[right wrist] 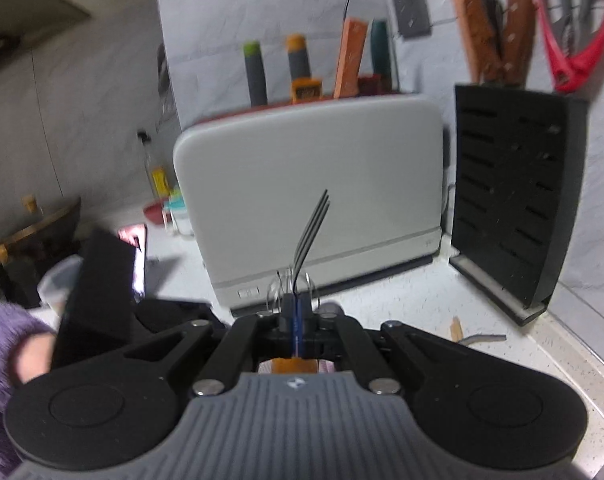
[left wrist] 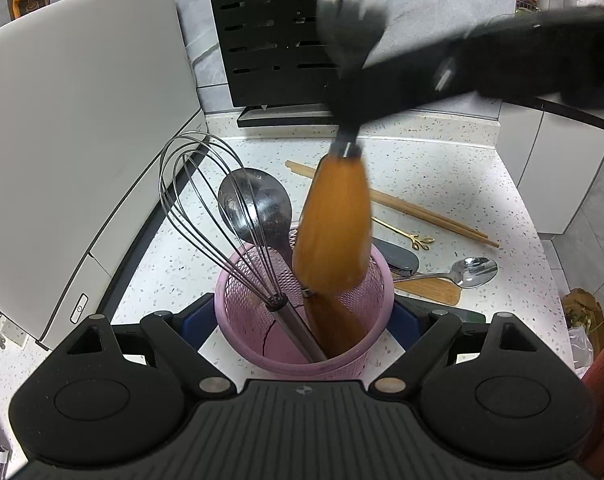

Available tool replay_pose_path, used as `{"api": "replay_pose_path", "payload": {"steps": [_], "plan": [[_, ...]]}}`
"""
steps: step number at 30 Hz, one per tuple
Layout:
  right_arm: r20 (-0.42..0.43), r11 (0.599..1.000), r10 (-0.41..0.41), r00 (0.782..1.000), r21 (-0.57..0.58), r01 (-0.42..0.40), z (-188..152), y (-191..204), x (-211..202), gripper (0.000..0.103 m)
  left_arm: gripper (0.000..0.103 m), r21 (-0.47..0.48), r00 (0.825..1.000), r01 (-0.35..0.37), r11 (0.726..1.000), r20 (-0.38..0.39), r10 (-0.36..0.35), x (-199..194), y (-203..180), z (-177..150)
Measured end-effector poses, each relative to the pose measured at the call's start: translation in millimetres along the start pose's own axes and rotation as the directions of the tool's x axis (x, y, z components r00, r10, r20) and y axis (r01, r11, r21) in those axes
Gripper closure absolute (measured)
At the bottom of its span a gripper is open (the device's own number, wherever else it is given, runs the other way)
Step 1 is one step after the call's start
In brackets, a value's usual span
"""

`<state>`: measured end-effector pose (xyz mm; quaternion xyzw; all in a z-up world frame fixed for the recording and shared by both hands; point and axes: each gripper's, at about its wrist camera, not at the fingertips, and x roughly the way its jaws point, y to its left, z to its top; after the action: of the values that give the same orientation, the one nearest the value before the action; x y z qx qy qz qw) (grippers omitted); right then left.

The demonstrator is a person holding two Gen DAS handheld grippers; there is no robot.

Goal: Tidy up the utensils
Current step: 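Lower the fork handle-first into the pink cup with the right gripper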

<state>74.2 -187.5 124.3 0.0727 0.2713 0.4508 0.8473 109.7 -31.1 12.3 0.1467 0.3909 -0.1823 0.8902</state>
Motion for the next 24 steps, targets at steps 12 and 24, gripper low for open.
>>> {"api": "replay_pose_path", "payload": {"steps": [12,24], "plan": [[-0.097,0.990,-0.068,0.993,-0.131,0.055,-13.0,19.4,28.2,0.103,0.001,0.004,1.000,0.004,1.000,0.003,-0.004,0.1,0.4,0.2],[-0.252,0.990,-0.099,0.963,-0.121,0.071,-31.2,10.9,63.5,0.103,0.002,0.013,1.000,0.001,1.000,0.005,-0.001,0.4,-1.1,-0.1]]}}
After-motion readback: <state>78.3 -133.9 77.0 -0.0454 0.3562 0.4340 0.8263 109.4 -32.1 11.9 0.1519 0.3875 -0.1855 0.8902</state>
